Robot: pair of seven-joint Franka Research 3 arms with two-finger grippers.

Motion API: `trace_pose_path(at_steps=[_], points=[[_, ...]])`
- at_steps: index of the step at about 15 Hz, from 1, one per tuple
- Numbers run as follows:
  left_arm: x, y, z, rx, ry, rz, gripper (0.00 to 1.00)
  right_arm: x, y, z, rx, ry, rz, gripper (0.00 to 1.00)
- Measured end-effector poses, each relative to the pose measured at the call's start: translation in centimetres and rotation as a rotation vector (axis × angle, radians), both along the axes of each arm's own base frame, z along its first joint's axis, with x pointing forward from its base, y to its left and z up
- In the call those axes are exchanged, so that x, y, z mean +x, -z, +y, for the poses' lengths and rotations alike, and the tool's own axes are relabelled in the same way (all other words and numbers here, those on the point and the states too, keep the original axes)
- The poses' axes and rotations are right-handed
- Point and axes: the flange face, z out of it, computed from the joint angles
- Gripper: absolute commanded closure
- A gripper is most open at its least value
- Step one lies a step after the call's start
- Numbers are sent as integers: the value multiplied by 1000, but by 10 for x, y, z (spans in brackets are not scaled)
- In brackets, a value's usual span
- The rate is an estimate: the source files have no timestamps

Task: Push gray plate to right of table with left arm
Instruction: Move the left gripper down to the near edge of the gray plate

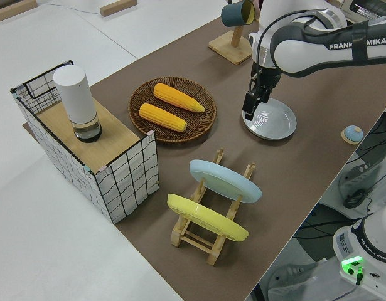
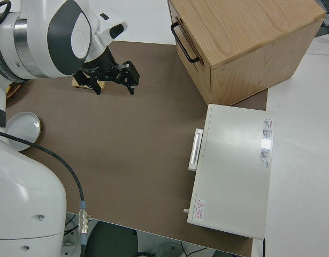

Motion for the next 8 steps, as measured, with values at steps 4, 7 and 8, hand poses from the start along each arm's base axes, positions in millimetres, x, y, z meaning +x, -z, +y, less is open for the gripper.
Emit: trace_pose_path(at_steps=[4,7,8], points=[[-23,50,-6,-50,-35,-19,9,0,0,0,0,0,0,17],[-28,73,-11,-66,-43,-41,9,0,0,0,0,0,0,17],[-28,79,-13,-68,-38,-48,9,0,0,0,0,0,0,17]])
